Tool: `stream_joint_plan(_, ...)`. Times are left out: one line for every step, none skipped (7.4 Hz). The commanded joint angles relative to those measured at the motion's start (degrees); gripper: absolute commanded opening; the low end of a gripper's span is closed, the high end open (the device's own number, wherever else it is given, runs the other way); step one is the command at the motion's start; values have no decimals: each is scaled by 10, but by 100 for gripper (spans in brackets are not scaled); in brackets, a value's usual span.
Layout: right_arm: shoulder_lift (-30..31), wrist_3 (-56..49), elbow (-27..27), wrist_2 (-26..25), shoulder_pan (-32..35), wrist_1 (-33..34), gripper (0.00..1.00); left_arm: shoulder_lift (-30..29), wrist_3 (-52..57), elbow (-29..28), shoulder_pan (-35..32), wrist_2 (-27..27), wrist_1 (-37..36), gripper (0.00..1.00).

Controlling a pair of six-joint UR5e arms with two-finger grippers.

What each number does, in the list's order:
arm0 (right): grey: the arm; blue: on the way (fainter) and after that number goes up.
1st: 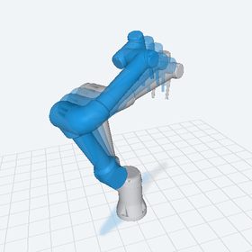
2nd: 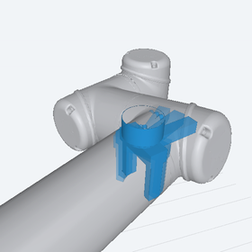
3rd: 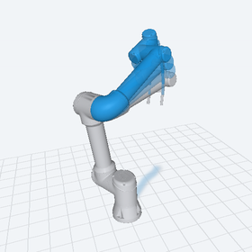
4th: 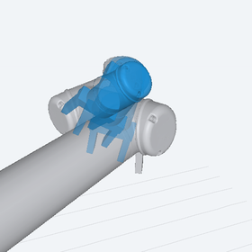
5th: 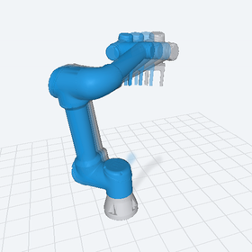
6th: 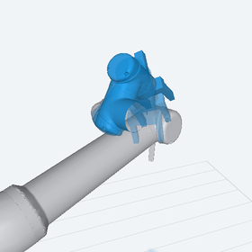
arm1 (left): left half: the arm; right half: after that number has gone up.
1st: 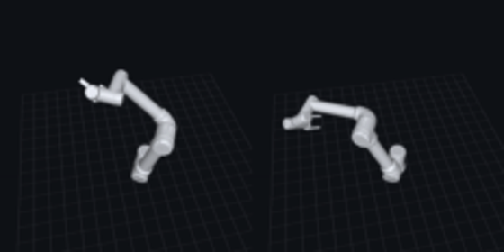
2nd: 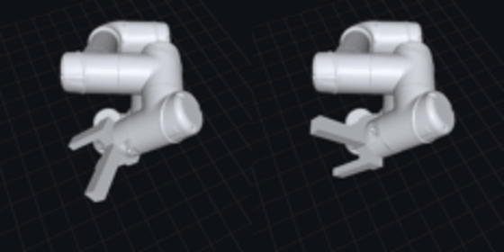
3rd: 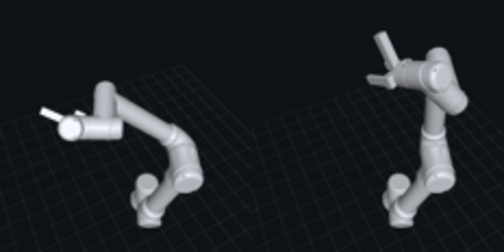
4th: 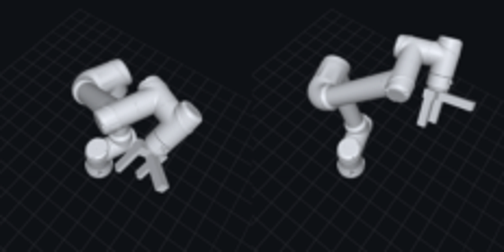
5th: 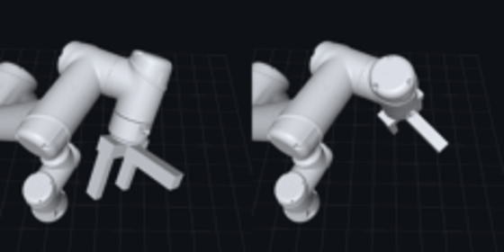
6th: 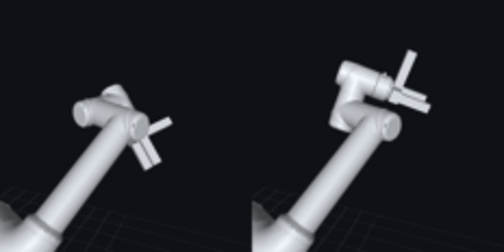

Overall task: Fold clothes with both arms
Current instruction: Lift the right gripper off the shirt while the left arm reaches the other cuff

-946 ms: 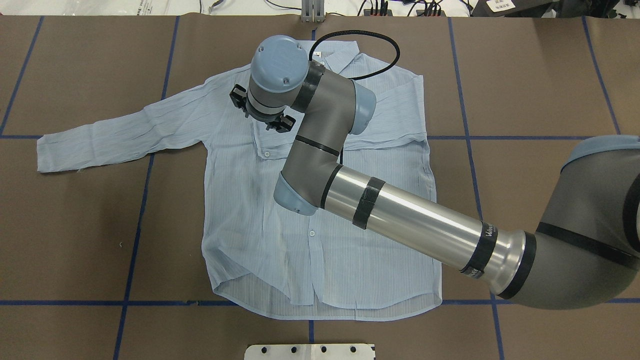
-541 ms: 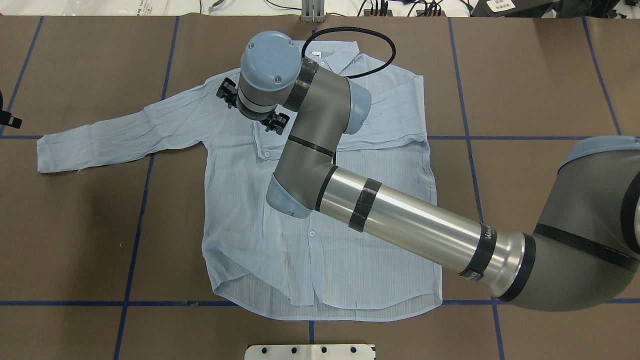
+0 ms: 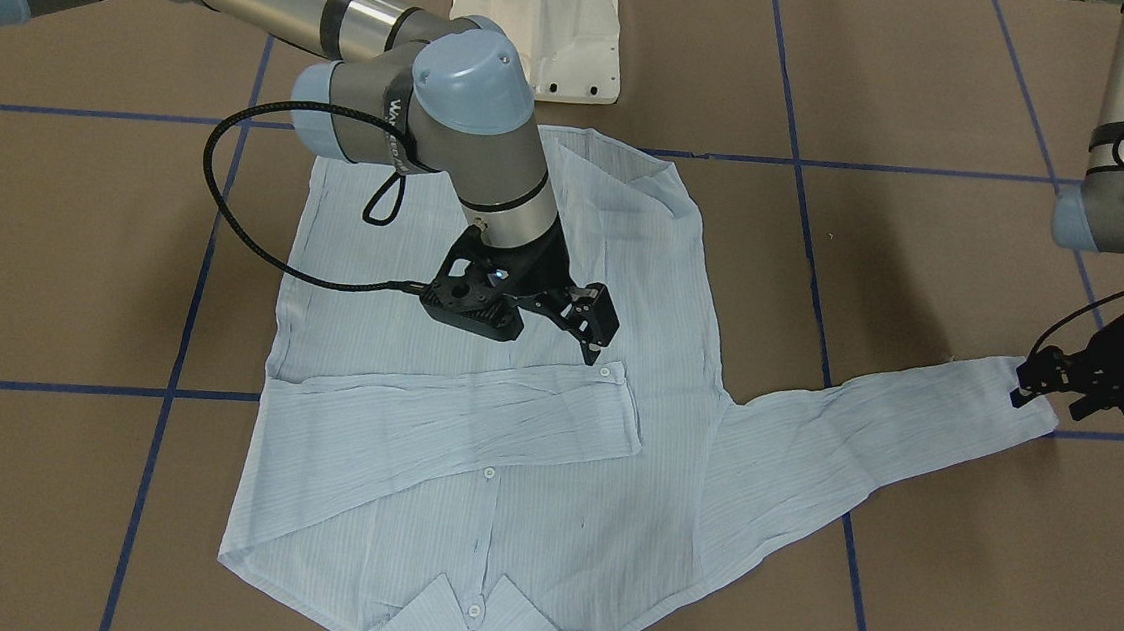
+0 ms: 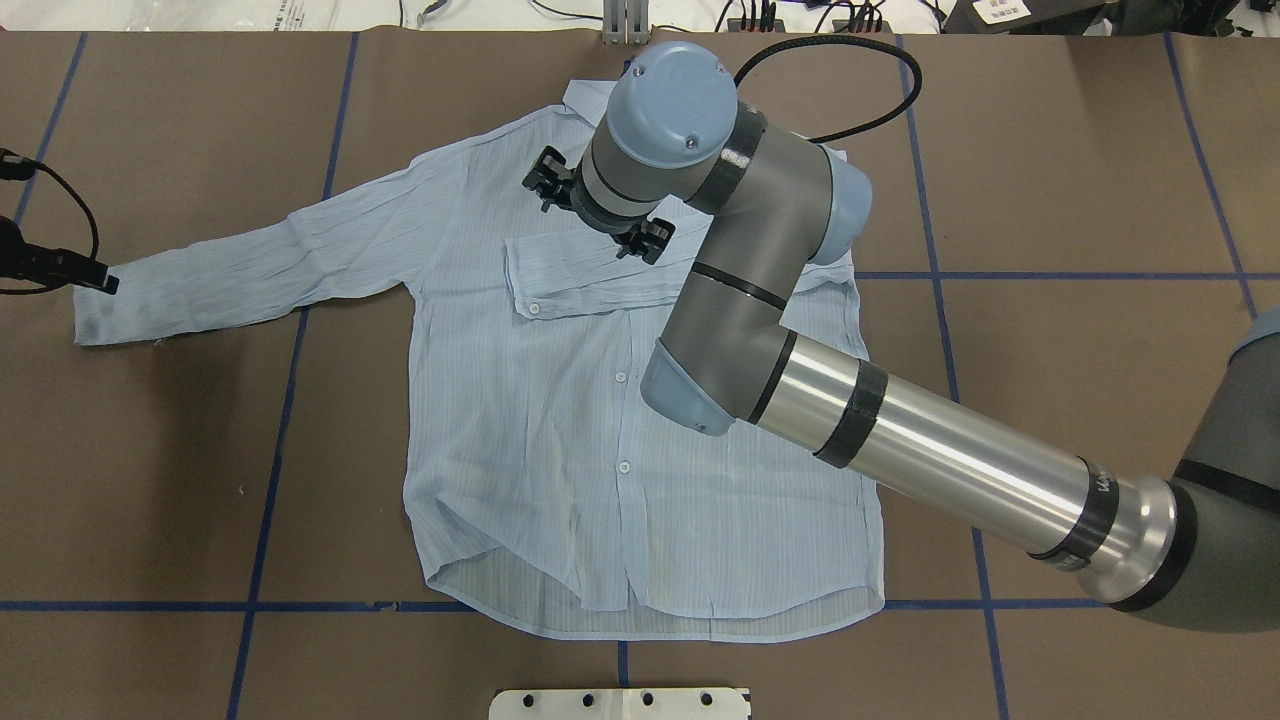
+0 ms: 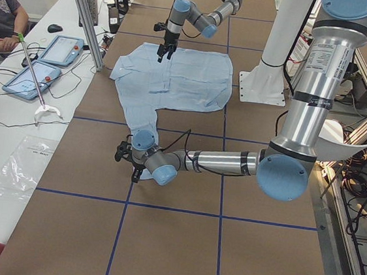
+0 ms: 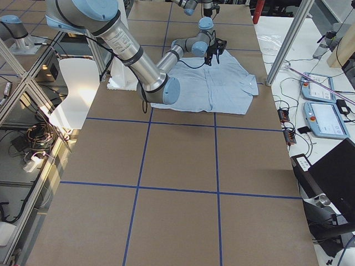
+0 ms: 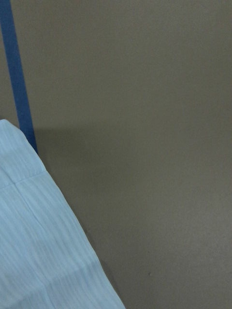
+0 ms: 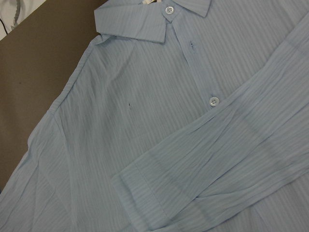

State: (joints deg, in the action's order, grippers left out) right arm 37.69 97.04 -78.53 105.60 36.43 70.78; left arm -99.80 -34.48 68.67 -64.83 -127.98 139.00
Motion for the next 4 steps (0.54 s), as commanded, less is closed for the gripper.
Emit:
stream_joint_plan(43,-2,-50,1,7,1,100,0,-2,-4,2,0,-5,85)
stream_joint_plan(42,-2,-51,0,7,1,100,0,-2,-3,3,0,-7,81)
stream_joint_plan(43,-2,-52,0,7,1,100,0,-1,-6,3,0,-7,74)
stream_joint_plan(43,-2,-52,0,7,1,100,0,-1,-11,3,1,-7,62)
